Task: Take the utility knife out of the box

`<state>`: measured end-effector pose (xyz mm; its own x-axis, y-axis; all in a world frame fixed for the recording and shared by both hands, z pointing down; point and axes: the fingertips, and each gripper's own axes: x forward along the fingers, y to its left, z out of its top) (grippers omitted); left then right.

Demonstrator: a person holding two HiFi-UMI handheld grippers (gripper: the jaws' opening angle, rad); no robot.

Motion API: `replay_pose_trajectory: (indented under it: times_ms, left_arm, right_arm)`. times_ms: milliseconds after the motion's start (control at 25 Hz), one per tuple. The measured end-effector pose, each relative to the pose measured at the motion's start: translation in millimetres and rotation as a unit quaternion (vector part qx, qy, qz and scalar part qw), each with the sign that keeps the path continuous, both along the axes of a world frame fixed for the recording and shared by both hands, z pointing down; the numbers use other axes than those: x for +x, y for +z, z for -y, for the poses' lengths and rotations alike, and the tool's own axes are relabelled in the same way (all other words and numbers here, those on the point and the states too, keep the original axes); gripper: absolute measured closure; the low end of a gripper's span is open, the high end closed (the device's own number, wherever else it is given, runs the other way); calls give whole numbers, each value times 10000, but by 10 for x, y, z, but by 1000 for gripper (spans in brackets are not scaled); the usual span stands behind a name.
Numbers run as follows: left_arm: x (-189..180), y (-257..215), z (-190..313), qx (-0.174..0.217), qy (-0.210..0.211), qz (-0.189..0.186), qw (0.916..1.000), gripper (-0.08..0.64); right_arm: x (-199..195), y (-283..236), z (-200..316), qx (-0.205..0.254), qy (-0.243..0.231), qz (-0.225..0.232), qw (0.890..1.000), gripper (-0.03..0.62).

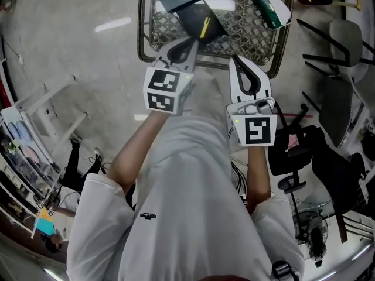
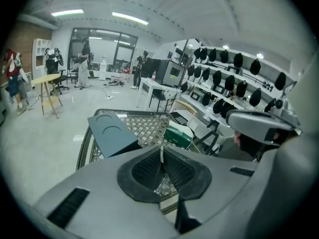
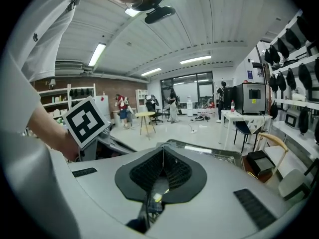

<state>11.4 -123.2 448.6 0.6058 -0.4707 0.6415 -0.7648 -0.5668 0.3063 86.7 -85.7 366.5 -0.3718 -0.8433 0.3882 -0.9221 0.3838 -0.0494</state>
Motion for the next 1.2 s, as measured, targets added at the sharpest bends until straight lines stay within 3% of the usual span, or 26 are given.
replay_pose_trajectory:
  times_ms: [440, 520, 560, 1200]
  left_arm:
    - [168, 690, 177, -423, -43, 226, 9988, 555]
    - [218, 838, 196, -558, -26, 258, 9981, 473]
    - [236, 905, 210, -602, -35, 271, 9978, 469]
    - [431, 1731, 426, -1191, -136, 990, 9878, 471]
  right_arm:
    - [46, 447, 321, -255, -73, 162, 9995, 592]
    - [46, 533, 359, -297, -89, 198, 9993, 592]
    - [46, 573, 376, -311, -100, 215, 9992, 592]
    - [331, 1089, 547, -748, 25, 320, 9967, 592]
